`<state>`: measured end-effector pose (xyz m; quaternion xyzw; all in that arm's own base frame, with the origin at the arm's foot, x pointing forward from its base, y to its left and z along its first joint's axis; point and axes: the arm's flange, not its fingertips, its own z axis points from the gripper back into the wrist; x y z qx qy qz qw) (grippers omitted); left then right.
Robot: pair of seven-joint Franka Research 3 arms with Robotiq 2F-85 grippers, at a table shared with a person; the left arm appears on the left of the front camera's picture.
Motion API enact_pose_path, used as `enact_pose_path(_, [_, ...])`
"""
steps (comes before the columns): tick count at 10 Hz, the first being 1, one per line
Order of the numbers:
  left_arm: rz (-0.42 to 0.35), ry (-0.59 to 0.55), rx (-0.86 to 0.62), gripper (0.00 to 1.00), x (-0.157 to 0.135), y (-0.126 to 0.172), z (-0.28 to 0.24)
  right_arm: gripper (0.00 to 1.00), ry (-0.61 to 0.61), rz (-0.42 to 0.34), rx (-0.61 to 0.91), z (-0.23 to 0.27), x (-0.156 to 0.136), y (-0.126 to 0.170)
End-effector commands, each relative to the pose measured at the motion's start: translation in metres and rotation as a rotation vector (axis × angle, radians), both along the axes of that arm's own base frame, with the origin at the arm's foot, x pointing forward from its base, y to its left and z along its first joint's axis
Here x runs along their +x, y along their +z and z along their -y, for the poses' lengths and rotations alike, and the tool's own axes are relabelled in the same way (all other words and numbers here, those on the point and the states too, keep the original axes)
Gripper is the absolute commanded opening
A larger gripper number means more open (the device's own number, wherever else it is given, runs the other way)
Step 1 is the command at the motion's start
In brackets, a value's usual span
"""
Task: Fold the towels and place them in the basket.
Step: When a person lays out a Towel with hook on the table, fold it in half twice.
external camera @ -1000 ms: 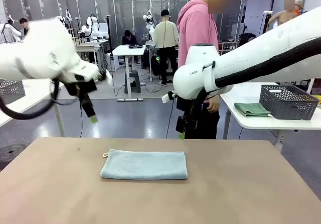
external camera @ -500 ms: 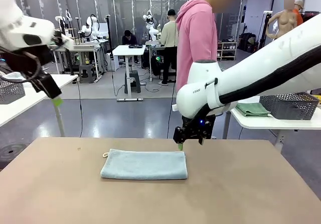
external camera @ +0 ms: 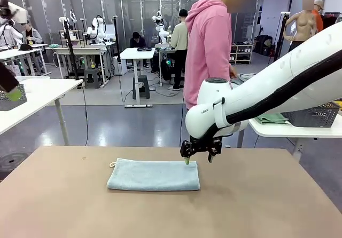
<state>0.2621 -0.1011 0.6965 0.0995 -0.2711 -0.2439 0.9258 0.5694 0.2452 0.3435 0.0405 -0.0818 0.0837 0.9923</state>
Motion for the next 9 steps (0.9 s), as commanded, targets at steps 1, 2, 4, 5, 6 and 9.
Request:
enact_pose_path(1, [0.016, 0.055, 0.029, 1.0, -0.004, 0.01, 0.0, 1.0, 0.025, 0.026, 0.022, -0.005, 0.002, 0.0])
enact_pose_path(2, [0.0, 0.0, 0.0, 1.0, 0.0, 0.0, 0.0, 1.0, 0.0, 0.0, 0.0, 0.0, 0.0, 0.0])
enact_pose_path(4, [0.0, 0.0, 0.0, 1.0, 0.0, 0.0, 0.0, 1.0, 0.0, 0.0, 0.0, 0.0, 0.0, 0.0])
enact_pose_path(5, [0.0, 0.0, 0.0, 1.0, 0.0, 0.0, 0.0, 1.0, 0.0, 0.0, 0.0, 0.0, 0.0, 0.0])
enact_pose_path(6, [0.0, 0.0, 0.0, 1.0, 0.0, 0.0, 0.0, 1.0, 0.005, 0.002, 0.0, -0.001, 0.0, -0.001])
enact_pose_path(9, [0.0, 0.0, 0.0, 1.0, 0.0, 0.0, 0.0, 1.0, -0.081, -0.036, -0.001, -0.001, 0.015, -0.023])
